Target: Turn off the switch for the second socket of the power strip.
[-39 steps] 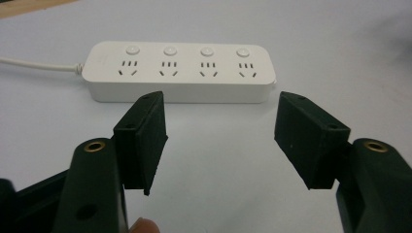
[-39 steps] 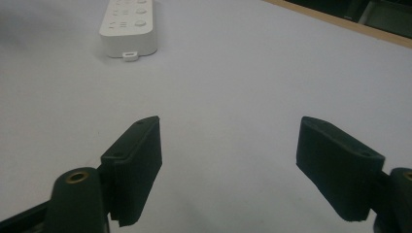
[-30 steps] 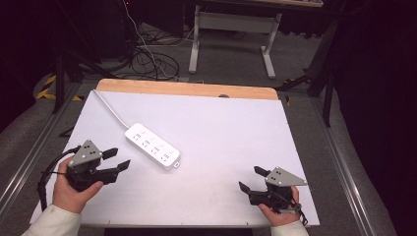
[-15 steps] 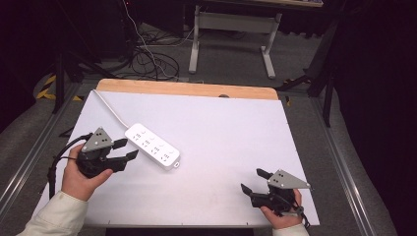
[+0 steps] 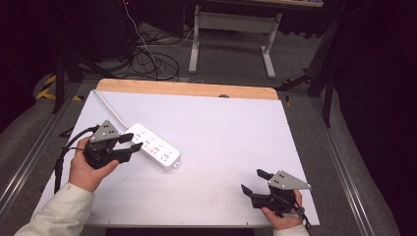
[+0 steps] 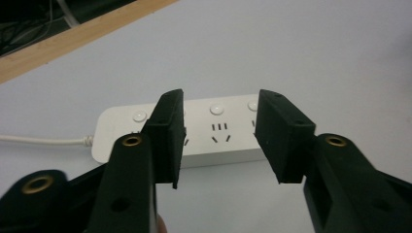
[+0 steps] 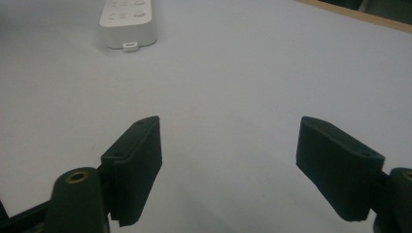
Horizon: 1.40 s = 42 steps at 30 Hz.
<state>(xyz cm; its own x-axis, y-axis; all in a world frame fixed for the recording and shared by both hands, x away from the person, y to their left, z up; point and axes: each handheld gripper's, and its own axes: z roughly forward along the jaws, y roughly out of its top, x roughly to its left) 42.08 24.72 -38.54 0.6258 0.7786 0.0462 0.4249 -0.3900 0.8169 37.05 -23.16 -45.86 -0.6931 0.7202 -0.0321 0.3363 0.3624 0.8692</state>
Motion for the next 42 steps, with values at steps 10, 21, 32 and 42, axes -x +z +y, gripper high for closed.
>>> schedule_pose_trajectory --at_steps 10,21,32,42 --pt "-1.6 0.0 0.1 0.048 0.005 0.043 89.9 -0.2 -0.1 0.2 -0.002 0.025 0.01 25.3" --pt "-4.0 -1.2 -0.9 0.054 0.047 0.086 90.0 -0.3 -0.1 0.3 0.001 0.038 0.008 25.7" --pt "-6.0 -3.0 -1.5 0.092 0.013 0.106 90.0 -0.4 -0.1 0.3 -0.001 0.046 0.008 25.9" --pt "-6.9 -4.3 -2.0 0.052 0.03 0.087 90.0 -0.4 -0.1 0.4 -0.001 0.048 0.011 25.9"
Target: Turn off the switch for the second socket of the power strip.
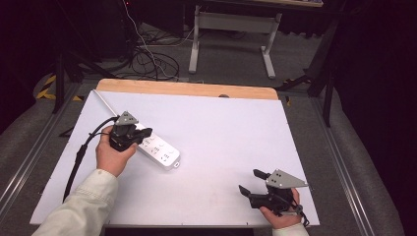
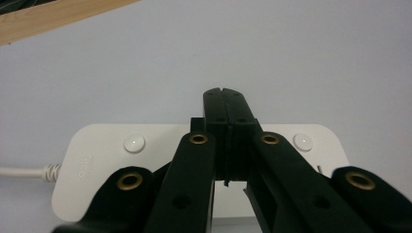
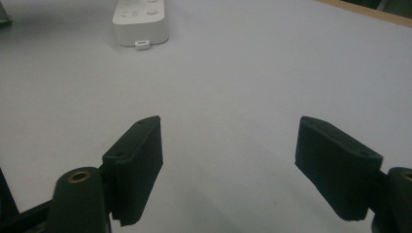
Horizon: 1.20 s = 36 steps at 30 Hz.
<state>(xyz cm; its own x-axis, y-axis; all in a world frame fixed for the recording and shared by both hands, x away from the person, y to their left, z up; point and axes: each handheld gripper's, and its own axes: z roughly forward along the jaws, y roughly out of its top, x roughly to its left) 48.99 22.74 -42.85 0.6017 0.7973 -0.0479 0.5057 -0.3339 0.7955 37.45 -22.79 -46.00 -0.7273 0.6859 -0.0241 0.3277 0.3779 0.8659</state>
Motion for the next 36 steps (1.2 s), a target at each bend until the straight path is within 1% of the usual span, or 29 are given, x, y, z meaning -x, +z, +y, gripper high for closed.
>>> schedule_pose_trajectory --at_steps 1,2,3,4,8,9,11,12,14,18,19,20,21,24,27,30,31,32,34,35,36 --pt "-0.1 -0.1 -0.1 0.01 0.001 0.007 90.0 0.0 0.0 0.0 0.0 0.0 0.0 25.9" --pt "-0.2 -0.2 0.0 -0.001 0.006 -0.003 90.0 0.0 0.0 0.0 0.0 0.0 -0.001 25.9" --pt "-0.3 -0.3 -0.1 0.008 0.007 0.007 90.0 0.0 0.0 0.0 0.0 0.0 -0.001 25.9" --pt "-0.3 -0.4 -0.2 0.008 0.007 0.009 90.0 0.0 0.0 0.0 0.0 0.0 0.0 25.9" --pt "-0.6 -0.9 -0.4 0.001 0.016 0.014 90.0 0.0 0.0 0.0 -0.001 0.0 0.001 25.9" --pt "-0.9 -1.2 -0.4 -0.008 0.021 0.015 90.0 0.0 0.0 0.0 0.0 -0.001 0.002 25.9" --pt "-1.0 -1.3 -0.3 -0.008 0.024 0.019 90.0 0.0 0.0 0.0 -0.001 -0.001 0.003 25.9" --pt "-1.2 -1.3 -0.2 -0.017 0.028 0.014 90.0 0.0 0.0 0.0 -0.001 -0.001 0.003 25.9" --pt "-1.4 -1.5 -0.1 -0.007 0.026 0.022 90.0 -0.1 -0.1 -0.1 0.001 -0.002 0.005 25.9" --pt "-1.7 -1.9 -0.1 -0.018 0.028 0.038 90.0 -0.1 -0.1 -0.1 0.001 -0.002 0.005 25.9" --pt "-1.8 -2.0 -0.1 -0.028 0.031 0.037 90.0 -0.1 -0.1 -0.1 0.002 -0.002 0.006 25.9" --pt "-1.8 -2.1 -0.1 -0.021 0.024 0.051 90.0 -0.1 -0.1 -0.1 0.002 -0.002 0.006 25.9" --pt "-1.9 -2.3 -0.2 -0.026 0.024 0.059 90.0 -0.1 -0.1 -0.1 0.002 -0.001 0.006 25.9" --pt "-2.0 -2.5 -0.3 -0.029 0.026 0.063 90.0 -0.2 -0.1 -0.1 0.003 -0.002 0.007 25.9" --pt "-2.2 -2.7 -0.3 -0.024 0.029 0.077 90.0 -0.2 -0.2 -0.1 0.004 -0.002 0.008 25.9" --pt "-2.4 -3.0 -0.4 -0.042 0.028 0.089 90.0 -0.2 -0.2 0.0 0.005 -0.002 0.008 26.0" --pt "-2.4 -3.0 -0.4 -0.042 0.028 0.089 90.0 -0.2 -0.2 0.0 0.005 -0.002 0.008 26.0" --pt "-2.4 -3.1 -0.4 -0.052 0.026 0.09 90.0 -0.2 -0.2 0.0 0.005 -0.001 0.008 26.0" --pt "-2.4 -3.1 -0.4 -0.053 0.028 0.09 90.0 -0.2 -0.2 0.0 0.005 -0.001 0.008 26.0" --pt "-2.4 -3.1 -0.4 -0.06 0.029 0.084 90.0 -0.2 -0.2 0.0 0.006 -0.001 0.008 26.0" --pt "-2.4 -3.1 -0.5 -0.055 0.029 0.087 90.0 -0.2 -0.2 0.0 0.006 -0.001 0.008 26.1"
